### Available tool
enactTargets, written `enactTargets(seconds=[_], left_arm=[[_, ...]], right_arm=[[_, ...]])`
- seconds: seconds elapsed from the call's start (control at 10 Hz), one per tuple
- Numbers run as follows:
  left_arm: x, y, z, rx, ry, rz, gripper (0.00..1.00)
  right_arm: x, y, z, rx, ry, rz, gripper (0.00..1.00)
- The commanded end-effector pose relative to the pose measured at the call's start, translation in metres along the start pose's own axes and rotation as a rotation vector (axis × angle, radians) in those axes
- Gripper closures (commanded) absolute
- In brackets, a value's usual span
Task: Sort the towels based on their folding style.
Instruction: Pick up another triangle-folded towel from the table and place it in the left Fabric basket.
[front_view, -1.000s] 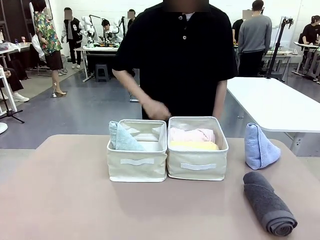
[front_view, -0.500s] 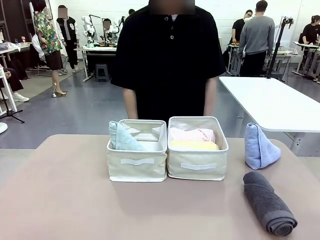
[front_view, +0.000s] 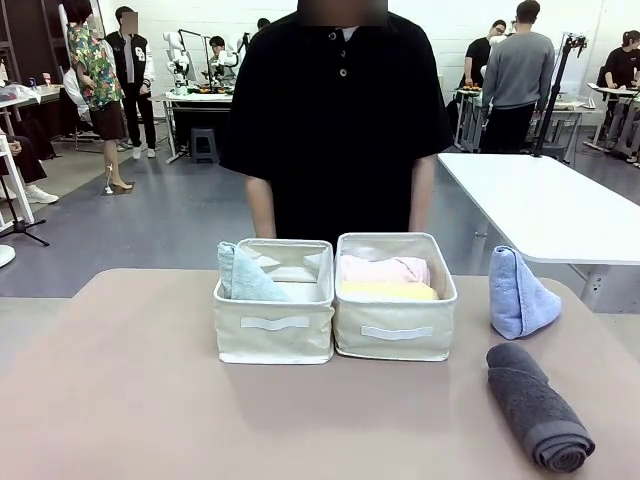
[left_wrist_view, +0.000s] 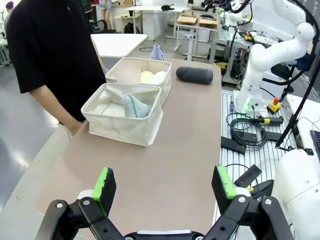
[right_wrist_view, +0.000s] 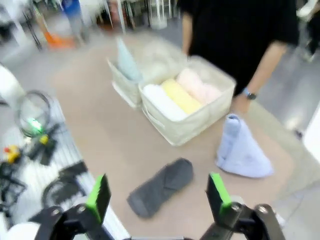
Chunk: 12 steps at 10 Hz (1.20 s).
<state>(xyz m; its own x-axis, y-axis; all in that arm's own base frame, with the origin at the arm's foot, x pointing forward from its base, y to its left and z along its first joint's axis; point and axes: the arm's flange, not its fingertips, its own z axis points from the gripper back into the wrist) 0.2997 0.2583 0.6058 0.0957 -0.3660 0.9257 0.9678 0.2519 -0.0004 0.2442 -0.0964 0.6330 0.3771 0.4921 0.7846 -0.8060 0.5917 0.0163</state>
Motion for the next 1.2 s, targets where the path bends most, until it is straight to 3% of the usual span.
enactTargets(seconds=[0.0, 0.3, 0.6, 0.8, 0.9, 1.1], left_arm=[[0.001, 0.0, 0.001, 0.003, -0.018, -0.014, 0.0], [0.001, 0.0, 0.001, 0.003, -0.018, -0.014, 0.0], [0.001, 0.0, 0.001, 0.003, -0.018, -0.014, 0.0], [0.001, 0.0, 0.001, 0.003, -0.018, -0.014, 0.0], [0.001, 0.0, 0.001, 0.003, -0.018, -0.014, 0.0], [0.001, 0.0, 0.001, 0.003, -0.018, -0.014, 0.0]], right_arm=[[0.028, -0.006, -0.046, -0.073, 0.276, 0.055, 0.0], [0.048, -0.02, -0.121, -0.031, 0.535, 0.057, 0.0], [0.05, -0.01, -0.194, -0.047, 0.629, 0.093, 0.0], [0.031, -0.011, -0.231, -0.061, 0.726, 0.099, 0.0], [0.035, -0.003, -0.197, -0.096, 0.691, 0.11, 0.0], [0.04, 0.036, -0.058, -0.208, 0.594, 0.172, 0.0]])
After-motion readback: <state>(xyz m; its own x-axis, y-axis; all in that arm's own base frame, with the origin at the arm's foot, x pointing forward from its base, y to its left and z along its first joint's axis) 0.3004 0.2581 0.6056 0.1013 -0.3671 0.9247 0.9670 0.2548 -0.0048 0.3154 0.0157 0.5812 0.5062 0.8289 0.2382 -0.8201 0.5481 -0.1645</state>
